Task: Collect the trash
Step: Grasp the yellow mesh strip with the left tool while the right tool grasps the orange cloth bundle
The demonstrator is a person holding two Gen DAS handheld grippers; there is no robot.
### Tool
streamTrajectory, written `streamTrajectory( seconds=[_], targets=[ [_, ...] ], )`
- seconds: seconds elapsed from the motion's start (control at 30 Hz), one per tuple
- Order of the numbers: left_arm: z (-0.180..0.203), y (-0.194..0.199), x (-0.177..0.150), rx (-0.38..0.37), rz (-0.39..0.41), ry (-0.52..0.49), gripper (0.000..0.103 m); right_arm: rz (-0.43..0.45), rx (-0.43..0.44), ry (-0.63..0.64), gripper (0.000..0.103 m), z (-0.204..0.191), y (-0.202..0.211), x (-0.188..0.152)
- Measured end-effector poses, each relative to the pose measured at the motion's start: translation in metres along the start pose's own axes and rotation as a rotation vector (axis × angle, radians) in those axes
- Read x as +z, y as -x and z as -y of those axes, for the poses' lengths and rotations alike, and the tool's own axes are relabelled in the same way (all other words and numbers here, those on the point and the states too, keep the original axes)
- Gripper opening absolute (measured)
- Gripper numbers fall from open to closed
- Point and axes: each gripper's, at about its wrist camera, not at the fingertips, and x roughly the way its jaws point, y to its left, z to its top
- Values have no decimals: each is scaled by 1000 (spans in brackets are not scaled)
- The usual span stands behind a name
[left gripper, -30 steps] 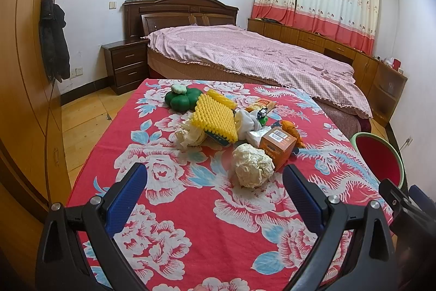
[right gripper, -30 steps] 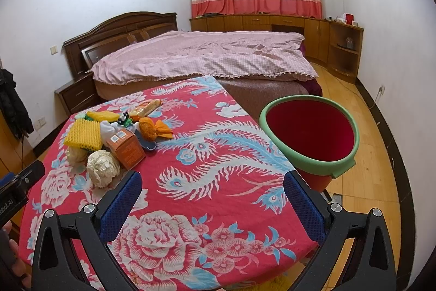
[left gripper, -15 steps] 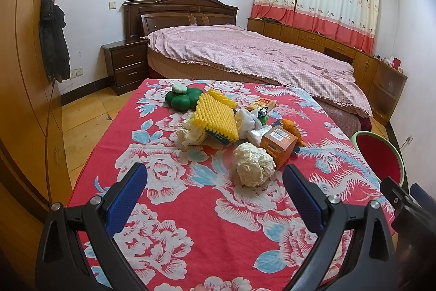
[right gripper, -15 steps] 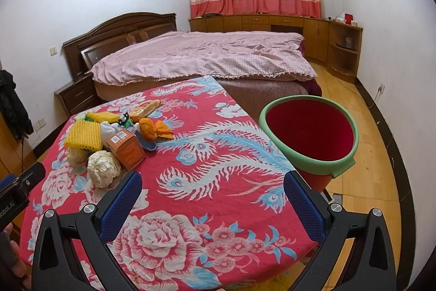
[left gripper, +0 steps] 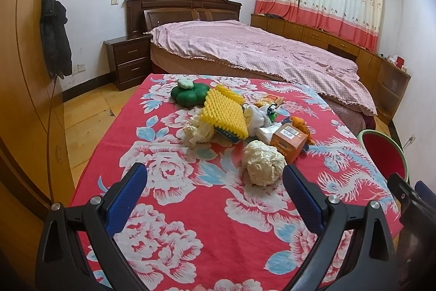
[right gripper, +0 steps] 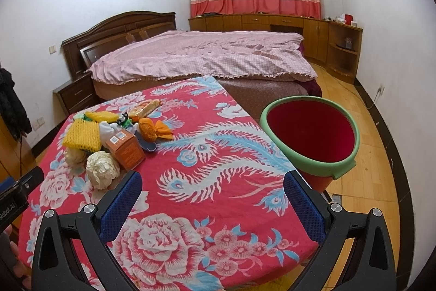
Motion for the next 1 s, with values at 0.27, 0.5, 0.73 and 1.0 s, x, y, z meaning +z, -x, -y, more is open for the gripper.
streamTrajectory(
  seconds=[0.27,0.5,0.73,1.0],
  targets=[
    [-11,-18,22,30,-1,-3,99,2,28,25,103,-8,-17,19],
    [-28,-46,46,38,-19,-10,99,-41,67,72,103,-24,-50,40],
    [-43,-82,53,46,-80,-31,99,-77,77,82,103,-43,-78,54],
    [-36,-114,65,-75,-110,-69,93,-109,64,87,103,-68,-101,56]
  ],
)
